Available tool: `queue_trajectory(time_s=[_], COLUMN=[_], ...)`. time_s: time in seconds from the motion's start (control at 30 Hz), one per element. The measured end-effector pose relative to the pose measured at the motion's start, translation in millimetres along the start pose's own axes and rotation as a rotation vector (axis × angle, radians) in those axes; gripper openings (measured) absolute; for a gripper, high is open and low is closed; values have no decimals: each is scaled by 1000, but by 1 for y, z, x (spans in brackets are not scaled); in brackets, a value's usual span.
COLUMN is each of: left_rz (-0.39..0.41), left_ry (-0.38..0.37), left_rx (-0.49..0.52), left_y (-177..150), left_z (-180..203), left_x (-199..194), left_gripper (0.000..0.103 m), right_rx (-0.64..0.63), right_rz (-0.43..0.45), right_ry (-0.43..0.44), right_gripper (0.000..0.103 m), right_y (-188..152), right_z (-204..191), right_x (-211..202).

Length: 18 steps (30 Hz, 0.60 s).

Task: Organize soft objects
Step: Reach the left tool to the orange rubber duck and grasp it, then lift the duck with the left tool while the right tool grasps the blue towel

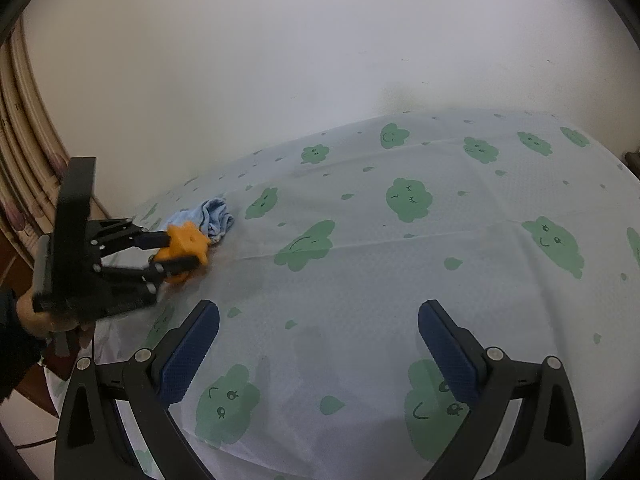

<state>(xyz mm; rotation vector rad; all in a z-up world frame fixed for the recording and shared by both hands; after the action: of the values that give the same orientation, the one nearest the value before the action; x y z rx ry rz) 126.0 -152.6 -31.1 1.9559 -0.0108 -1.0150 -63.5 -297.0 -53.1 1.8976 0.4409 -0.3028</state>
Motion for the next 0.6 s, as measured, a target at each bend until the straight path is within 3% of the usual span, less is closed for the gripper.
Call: queue_trajectory(time_s=[0.23, 0.6], left_rz=[62, 92], left_ry=[47, 106], left_rx=[-399, -732], left_y=[-17, -76], left_z=[-26, -19], left_x=[-62, -166], left_gripper=[35, 35], right_rx=[5, -23], right_rz=[1, -19], right_ry=[-5, 8], right_gripper=[99, 101], right_y=[-1, -1], right_z=[3, -1], right_x=[1, 3])
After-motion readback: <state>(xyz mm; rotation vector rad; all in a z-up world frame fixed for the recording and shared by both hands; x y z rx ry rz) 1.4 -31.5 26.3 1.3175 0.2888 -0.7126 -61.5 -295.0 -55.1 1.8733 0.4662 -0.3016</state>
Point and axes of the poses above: each gripper's, at about its wrist camera, not at the fingertips, and x roughly the way its jaws point, z to its right, y to its top, the point moved 2 cm from there along x, roughly the way its jaws point, and after that the axes turned 14 degrees about z, right-handed, at the moved point
